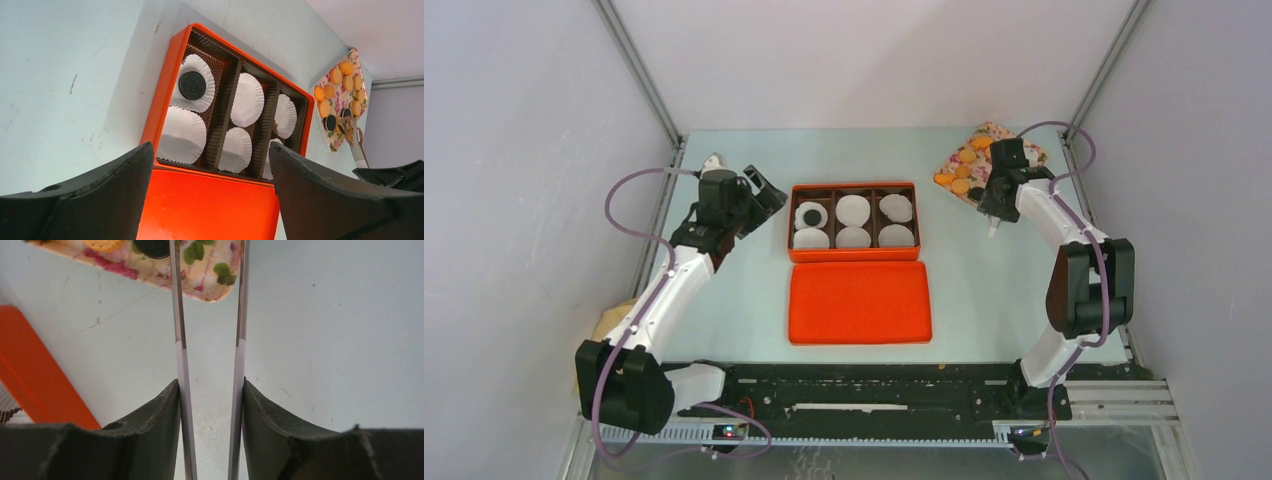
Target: Pack the cookies
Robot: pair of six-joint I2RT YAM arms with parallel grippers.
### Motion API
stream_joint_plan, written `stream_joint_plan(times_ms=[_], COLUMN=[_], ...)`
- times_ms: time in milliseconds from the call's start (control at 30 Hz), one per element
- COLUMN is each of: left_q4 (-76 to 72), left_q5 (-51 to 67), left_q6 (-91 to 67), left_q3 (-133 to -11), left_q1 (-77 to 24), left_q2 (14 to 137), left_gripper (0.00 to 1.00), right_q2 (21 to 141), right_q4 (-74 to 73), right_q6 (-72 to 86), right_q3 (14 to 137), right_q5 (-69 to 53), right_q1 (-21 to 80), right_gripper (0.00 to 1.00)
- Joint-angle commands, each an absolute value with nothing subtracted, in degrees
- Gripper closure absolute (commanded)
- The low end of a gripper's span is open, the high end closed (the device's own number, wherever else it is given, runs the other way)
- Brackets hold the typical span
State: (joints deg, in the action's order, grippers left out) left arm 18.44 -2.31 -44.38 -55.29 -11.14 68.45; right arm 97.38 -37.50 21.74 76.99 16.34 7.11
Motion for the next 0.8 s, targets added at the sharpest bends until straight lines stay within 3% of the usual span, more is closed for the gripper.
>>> stream_joint_plan(times_ms=[0, 433, 767], left_q4=[16.61, 16.08, 15.90], left_q5=[-1.32, -0.97, -0.44], left_q6=[-42.54, -42.71, -42.75], left_q3=[-56.33, -56.17, -56.28], left_q1=[-11.68, -12.17, -12.13], left_q2=[68.95, 69.92, 70.78], left_gripper=[0.11, 0.11, 0.11], right_q2=[98.66, 104.04, 99.27], right_q4=[-34.54, -36.56, -34.71], right_q6=[23.67, 24.51, 24.25], right_q3=[78.13, 85.33, 83.14], right_q5=[14.94, 13.84, 10.39], right_q1=[5.50, 3.60, 5.91], right_gripper=[0.50, 0.51, 0.69])
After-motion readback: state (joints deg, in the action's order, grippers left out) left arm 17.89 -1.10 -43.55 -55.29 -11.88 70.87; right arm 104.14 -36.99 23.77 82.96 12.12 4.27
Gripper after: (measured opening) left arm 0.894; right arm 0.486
